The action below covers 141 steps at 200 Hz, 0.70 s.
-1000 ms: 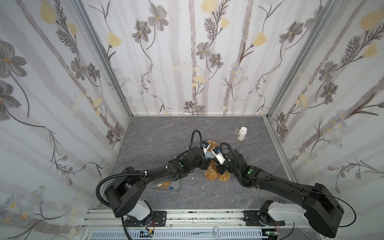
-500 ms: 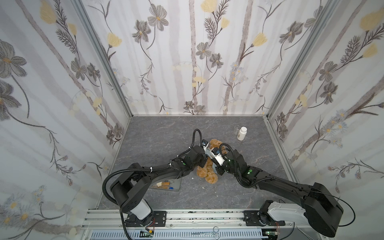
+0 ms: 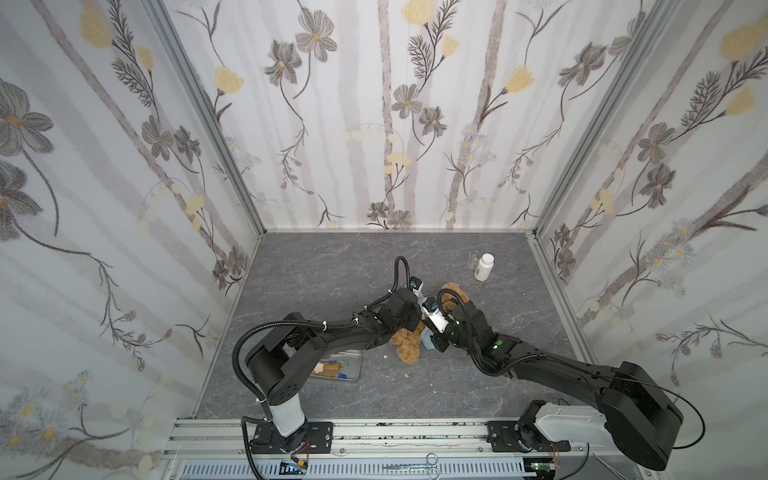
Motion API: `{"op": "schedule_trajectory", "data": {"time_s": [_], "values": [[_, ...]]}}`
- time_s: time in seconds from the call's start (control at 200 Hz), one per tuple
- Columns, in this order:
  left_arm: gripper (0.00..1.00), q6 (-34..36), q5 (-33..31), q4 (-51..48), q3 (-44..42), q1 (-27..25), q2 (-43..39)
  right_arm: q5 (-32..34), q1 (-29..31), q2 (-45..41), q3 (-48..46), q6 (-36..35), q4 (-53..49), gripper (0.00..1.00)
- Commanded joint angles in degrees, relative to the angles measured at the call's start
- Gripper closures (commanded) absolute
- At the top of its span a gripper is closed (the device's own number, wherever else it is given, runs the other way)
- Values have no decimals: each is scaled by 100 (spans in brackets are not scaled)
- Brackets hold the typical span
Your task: Dress the teddy bear
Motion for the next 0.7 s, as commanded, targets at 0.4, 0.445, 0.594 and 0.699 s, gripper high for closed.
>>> {"op": "schedule_trajectory", "data": {"time_s": [0.4, 0.445, 0.594, 0.699], "values": [[80, -1607, 67, 734, -616, 494, 29, -596, 32, -242, -642, 273, 616, 100], [80, -1717, 119, 826, -724, 603, -8, -652, 32, -311, -799, 384, 815, 100], [84, -1823, -1, 938, -740, 692, 56, -982, 49, -495, -1231, 788, 1337, 100], [89, -2102, -249, 946, -760, 700, 143, -1061, 58, -556, -1464, 1092, 1536, 100]]}}
